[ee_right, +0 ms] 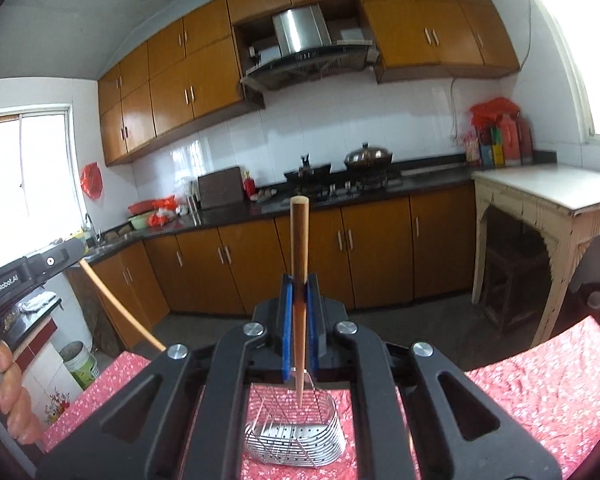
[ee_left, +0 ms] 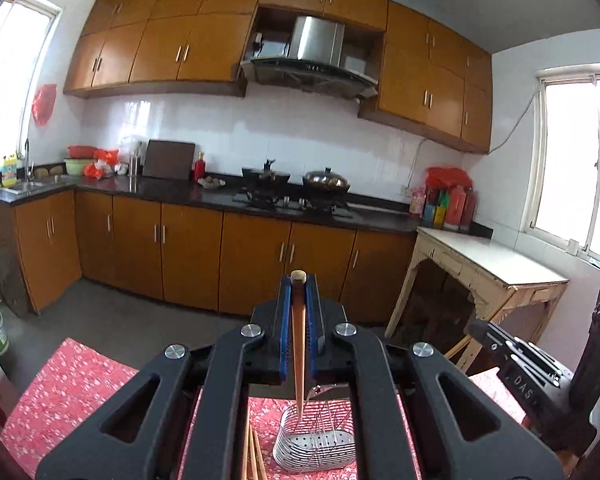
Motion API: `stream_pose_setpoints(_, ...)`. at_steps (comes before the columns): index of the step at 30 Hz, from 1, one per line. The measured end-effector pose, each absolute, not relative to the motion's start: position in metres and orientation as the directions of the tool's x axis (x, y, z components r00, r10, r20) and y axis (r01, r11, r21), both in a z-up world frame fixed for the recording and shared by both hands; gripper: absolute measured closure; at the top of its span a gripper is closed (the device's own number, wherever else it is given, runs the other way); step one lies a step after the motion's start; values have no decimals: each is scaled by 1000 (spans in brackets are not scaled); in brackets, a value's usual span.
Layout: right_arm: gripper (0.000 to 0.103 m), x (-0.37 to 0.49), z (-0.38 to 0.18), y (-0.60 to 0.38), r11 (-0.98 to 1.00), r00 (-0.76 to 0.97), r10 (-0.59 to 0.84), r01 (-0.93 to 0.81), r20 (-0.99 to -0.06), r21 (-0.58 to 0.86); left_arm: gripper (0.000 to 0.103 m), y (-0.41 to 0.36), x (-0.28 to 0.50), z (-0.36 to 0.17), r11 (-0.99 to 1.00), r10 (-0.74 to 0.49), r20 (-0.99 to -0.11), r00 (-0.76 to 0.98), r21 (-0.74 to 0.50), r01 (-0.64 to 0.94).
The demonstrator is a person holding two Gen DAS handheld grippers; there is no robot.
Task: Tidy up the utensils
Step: 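Lift both held chopsticks and carry them over the wire holder, then open both tools to drop the chopsticks into the wire holder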
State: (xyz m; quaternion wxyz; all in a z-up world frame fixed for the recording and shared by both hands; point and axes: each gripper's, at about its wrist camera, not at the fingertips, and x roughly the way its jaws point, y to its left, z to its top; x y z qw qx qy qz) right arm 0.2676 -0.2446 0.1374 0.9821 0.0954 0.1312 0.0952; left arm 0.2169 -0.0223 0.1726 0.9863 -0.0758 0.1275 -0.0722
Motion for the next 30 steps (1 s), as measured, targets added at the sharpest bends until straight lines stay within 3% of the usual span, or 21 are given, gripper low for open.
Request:
stream_pose_setpoints(9,95,318,86,-253,937,887,270,-152,-374,316,96,-23,249,128,975,-172,-356,919,-192,108)
stream_pose_setpoints(16,95,329,70,-254,926,864,291,-147,-410,346,96,-17,257,116,974,-179,-407,896,-199,104)
stream_pose_setpoints(20,89,332,67,-258,925,860,275,-114,-430,362,95,-15,259,119,977,-168,-418,893,-194,92)
stream_pose_setpoints(22,82,328,67,-263,926,864,261,-97,-431,366,92,-13,258,122,978,-159,-419,894,-190,85)
stream_pose_setpoints(24,73,324,68,-265,927,870,247,-84,-426,366,70,-9,256,125,979,-146,-415,898,-189,72)
stream_pose_setpoints(30,63,305,81,-270,941,897,199,-63,-394,333,64,2,244,132,980,-123,-397,909,-190,49)
